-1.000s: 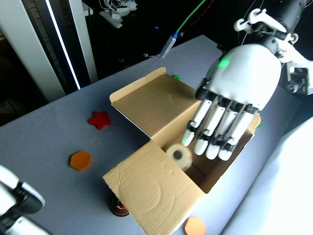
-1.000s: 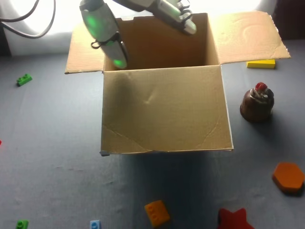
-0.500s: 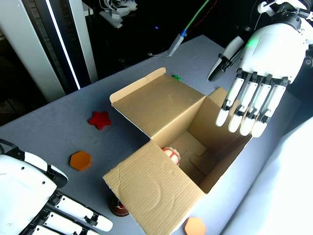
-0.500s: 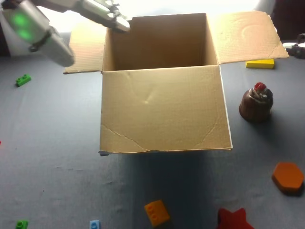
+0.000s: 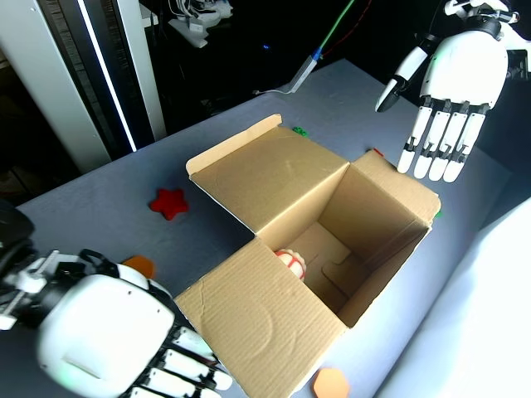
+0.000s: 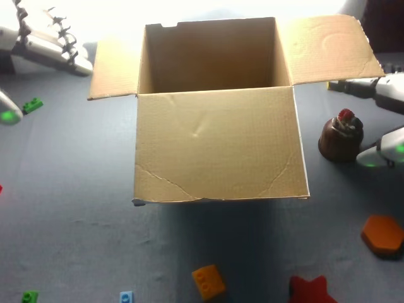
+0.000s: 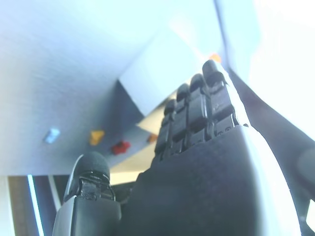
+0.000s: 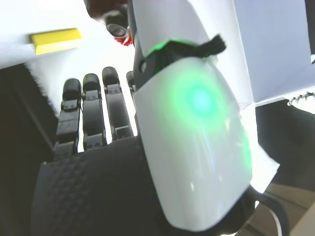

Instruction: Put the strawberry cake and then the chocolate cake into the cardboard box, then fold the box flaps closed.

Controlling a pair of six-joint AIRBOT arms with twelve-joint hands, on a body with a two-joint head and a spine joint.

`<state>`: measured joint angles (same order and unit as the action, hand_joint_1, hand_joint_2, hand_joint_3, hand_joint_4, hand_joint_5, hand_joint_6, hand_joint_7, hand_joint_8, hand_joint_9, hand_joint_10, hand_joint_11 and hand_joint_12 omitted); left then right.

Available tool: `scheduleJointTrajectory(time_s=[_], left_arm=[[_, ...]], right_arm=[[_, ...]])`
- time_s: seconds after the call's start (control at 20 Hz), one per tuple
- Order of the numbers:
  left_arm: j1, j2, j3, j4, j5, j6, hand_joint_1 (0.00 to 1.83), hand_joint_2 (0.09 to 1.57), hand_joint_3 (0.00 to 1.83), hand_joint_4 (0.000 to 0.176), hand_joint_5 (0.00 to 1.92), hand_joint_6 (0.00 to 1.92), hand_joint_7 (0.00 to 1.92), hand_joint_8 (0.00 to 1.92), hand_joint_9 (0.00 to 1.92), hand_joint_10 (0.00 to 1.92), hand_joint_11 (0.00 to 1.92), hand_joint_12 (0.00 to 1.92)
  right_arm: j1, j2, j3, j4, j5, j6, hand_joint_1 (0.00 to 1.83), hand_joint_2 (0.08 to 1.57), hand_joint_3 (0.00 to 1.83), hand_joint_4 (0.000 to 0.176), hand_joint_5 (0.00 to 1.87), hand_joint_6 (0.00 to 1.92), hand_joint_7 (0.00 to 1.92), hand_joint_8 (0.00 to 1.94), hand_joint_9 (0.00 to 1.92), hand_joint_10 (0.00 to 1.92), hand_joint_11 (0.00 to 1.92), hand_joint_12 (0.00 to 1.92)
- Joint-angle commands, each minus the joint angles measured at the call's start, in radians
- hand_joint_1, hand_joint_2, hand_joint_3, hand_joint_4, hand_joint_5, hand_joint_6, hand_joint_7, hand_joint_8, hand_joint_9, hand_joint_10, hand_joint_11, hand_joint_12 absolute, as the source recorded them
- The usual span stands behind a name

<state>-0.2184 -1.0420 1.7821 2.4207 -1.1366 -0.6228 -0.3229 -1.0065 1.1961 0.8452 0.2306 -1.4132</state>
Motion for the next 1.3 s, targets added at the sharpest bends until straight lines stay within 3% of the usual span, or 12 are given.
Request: scheduleJointTrajectory(time_s=[0.0,0.25,0.35,0.45,0.55,0.7,0.75,0.95,1.0,1.1,1.2,1.25], left_arm=[[0.003,0.032,0.0,-0.061,0.039,0.004,0.0,1.19,0.0,0.006,0.07,0.01,0.08,0.0,0.06,0.0,0.0,0.39],[0.079,0.12,-0.09,-0.119,0.049,0.013,0.0,1.21,0.01,0.005,0.07,0.0,0.06,0.0,0.06,0.0,0.0,0.37],[0.126,0.149,-0.136,-0.178,0.055,0.024,0.0,1.21,0.0,0.016,0.09,0.01,0.08,0.0,0.07,0.0,0.0,0.41],[0.19,0.17,-0.166,-0.284,0.076,0.053,0.01,1.22,0.0,0.009,0.09,0.0,0.07,0.0,0.05,0.0,0.0,0.33],[0.252,0.182,-0.179,-0.384,0.099,0.071,0.0,1.21,0.0,0.011,0.09,0.0,0.07,0.0,0.07,0.01,0.0,0.39],[0.315,0.192,-0.185,-0.489,0.119,0.1,0.0,1.21,0.0,0.012,0.1,0.0,0.1,0.0,0.08,0.0,0.0,0.46],[0.351,0.195,-0.185,-0.594,0.143,0.132,0.0,1.2,0.0,0.011,0.11,0.01,0.12,0.01,0.1,0.01,0.0,0.46],[0.356,0.196,-0.19,-0.631,0.178,0.141,0.0,1.22,0.0,0.012,0.08,0.0,0.09,0.0,0.08,0.0,0.0,0.42],[0.356,0.196,-0.194,-0.638,0.185,0.148,0.0,1.2,0.0,0.001,0.07,0.0,0.08,0.0,0.09,0.0,0.0,0.5],[0.36,0.196,-0.197,-0.664,0.195,0.156,0.0,1.2,0.0,0.004,0.06,0.0,0.08,0.0,0.08,0.0,0.0,0.53],[0.383,0.195,-0.205,-0.685,0.211,0.167,0.0,1.2,0.0,0.001,0.04,0.0,0.08,0.0,0.08,0.0,0.0,0.55],[0.401,0.195,-0.209,-0.707,0.217,0.178,0.0,1.19,0.0,0.008,0.04,0.0,0.08,0.0,0.08,0.0,0.0,0.55]], right_arm=[[-0.004,-0.002,0.022,-0.008,0.092,0.001,1.12,1.0,0.0,0.024,0.02,0.0,0.1,0.0,0.08,0.0,0.0,0.24],[-0.023,-0.044,0.059,-0.008,0.097,0.0,1.15,0.97,0.0,0.036,0.02,0.0,0.09,0.0,0.1,0.0,0.0,0.35],[-0.027,-0.051,0.065,-0.008,0.103,0.0,1.15,0.96,0.0,0.024,0.03,0.0,0.09,0.0,0.11,0.0,0.0,0.36],[-0.041,-0.062,0.076,-0.008,0.109,-0.006,1.1,1.0,0.01,0.012,0.0,0.0,0.09,0.0,0.1,0.0,0.0,0.42],[-0.048,-0.071,0.087,-0.008,0.109,-0.009,1.14,0.99,0.0,0.024,0.01,0.0,0.08,0.0,0.1,0.0,0.0,0.26],[-0.038,-0.071,0.089,-0.008,0.111,-0.008,1.12,1.01,0.01,0.021,0.02,0.0,0.09,0.0,0.09,0.0,0.0,0.27],[-0.035,-0.07,0.089,-0.008,0.112,-0.008,1.12,1.01,0.0,0.024,0.01,0.0,0.08,0.0,0.08,0.0,0.0,0.24],[-0.033,-0.07,0.09,-0.008,0.113,-0.007,1.12,1.0,0.0,0.027,0.02,0.0,0.08,0.0,0.09,0.0,0.0,0.32],[-0.031,-0.07,0.09,-0.008,0.113,-0.007,1.11,1.0,0.0,0.036,0.02,0.01,0.08,0.0,0.09,0.0,0.0,0.32],[-0.031,-0.07,0.09,-0.008,0.113,-0.006,1.15,0.98,0.0,0.03,0.03,0.0,0.08,0.0,0.08,0.0,0.0,0.2],[-0.031,-0.07,0.09,-0.008,0.113,-0.006,1.16,1.02,0.01,0.019,0.13,0.02,0.15,0.01,0.15,0.02,0.0,0.43],[-0.031,-0.071,0.09,-0.008,0.113,-0.006,1.15,1.06,0.01,0.0,0.31,0.05,0.35,0.02,0.3,0.05,0.0,0.81]])
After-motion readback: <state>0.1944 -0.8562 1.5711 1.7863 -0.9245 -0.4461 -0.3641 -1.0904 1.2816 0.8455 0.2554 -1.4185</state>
